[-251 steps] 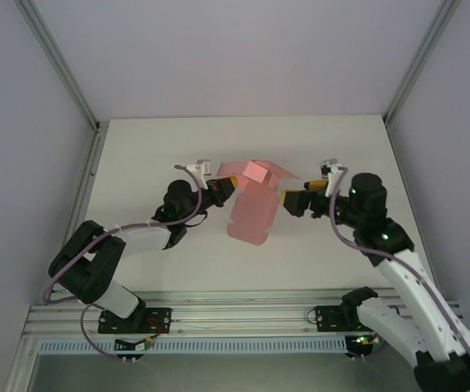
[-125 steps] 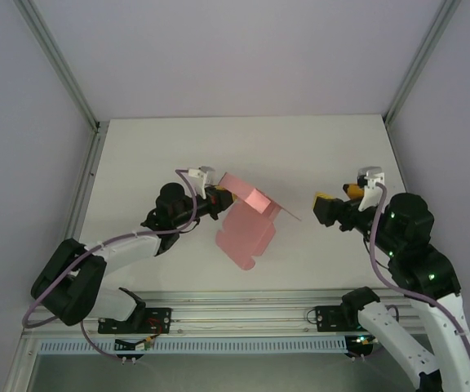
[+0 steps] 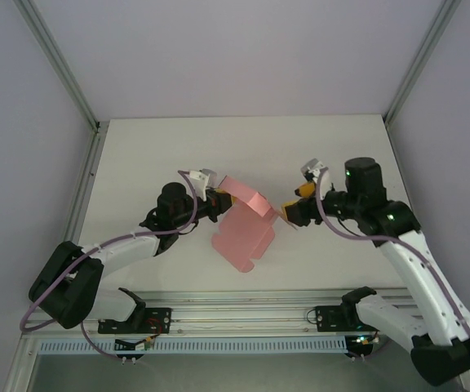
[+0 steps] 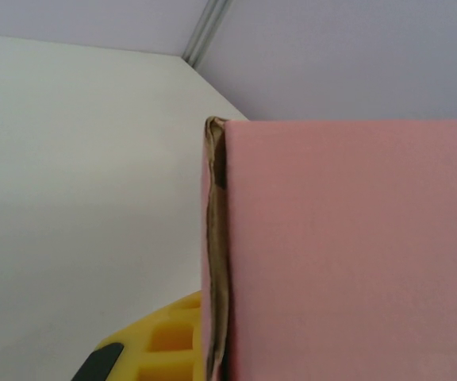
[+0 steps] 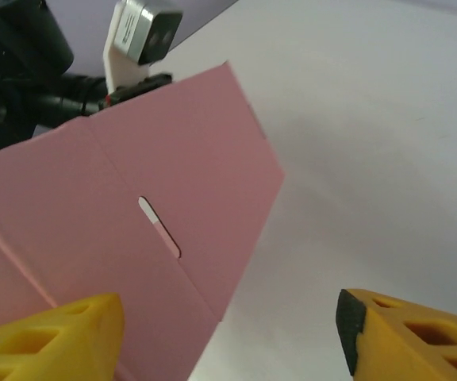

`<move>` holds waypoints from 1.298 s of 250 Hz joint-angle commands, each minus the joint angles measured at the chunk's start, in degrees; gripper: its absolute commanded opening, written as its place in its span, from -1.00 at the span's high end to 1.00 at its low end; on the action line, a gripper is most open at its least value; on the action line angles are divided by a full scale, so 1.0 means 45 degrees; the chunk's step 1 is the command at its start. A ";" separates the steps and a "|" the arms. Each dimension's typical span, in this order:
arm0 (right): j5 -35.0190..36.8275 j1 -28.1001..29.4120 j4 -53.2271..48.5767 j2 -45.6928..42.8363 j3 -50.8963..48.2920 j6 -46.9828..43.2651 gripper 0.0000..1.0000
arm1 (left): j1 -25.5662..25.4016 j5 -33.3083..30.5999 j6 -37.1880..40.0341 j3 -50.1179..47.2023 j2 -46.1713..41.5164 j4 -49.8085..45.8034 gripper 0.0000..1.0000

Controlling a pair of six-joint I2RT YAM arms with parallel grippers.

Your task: Assemble paper box

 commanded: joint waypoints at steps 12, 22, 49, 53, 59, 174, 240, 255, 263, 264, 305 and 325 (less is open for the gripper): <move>-0.2188 0.0072 -0.0145 0.0038 0.0157 -0.1206 -0.33 | 0.0018 -0.0692 0.0087 0.0563 0.0009 -0.0355 1.00; -0.2281 0.0083 -0.0154 0.0032 0.0119 -0.1298 -0.32 | 0.0018 -0.0871 0.0095 0.0691 0.0079 -0.0624 1.00; -0.2601 0.0072 -0.0021 -0.0045 -0.0123 -0.1455 -0.28 | 0.0018 -0.1298 0.0079 0.1071 0.0260 -0.1422 1.00; -0.2662 0.0072 0.0000 -0.0020 -0.0151 -0.1451 -0.26 | 0.0018 -0.1302 0.0067 0.1110 0.0295 -0.1470 1.00; -0.2760 0.0077 0.0046 0.0020 -0.0168 -0.1443 -0.23 | 0.0009 -0.1307 0.0047 0.1135 0.0323 -0.1497 1.00; 0.0994 0.1397 0.3111 0.1179 -0.0404 -0.0934 -0.14 | 0.0011 -0.0299 -0.0332 0.1175 0.0411 -0.0795 1.00; 0.3748 0.2719 0.4387 0.1238 -0.0814 -0.1097 -0.17 | 0.0003 -0.0713 -0.0935 0.1553 0.0340 -0.1358 1.00; 0.4009 0.2847 0.4386 0.1518 -0.0776 -0.1167 -0.21 | -0.0011 -0.0882 -0.1053 0.1735 0.0332 -0.1715 1.00; 0.4241 0.2930 0.4353 0.1688 -0.0722 -0.1203 -0.21 | -0.0009 -0.0970 -0.1101 0.1845 0.0324 -0.1941 1.00; 0.4277 0.2946 0.4351 0.1710 -0.0709 -0.1206 -0.21 | -0.0005 -0.0989 -0.1133 0.1862 0.0313 -0.1973 1.00; 0.6649 0.3692 0.4789 0.2436 -0.0450 -0.1456 -0.21 | -0.0053 -0.1286 -0.1219 0.2044 0.0032 -0.2780 1.00; 0.7329 0.3896 0.4857 0.2704 -0.0357 -0.1708 -0.32 | -0.0058 -0.1826 -0.1202 0.2233 -0.0100 -0.3585 1.00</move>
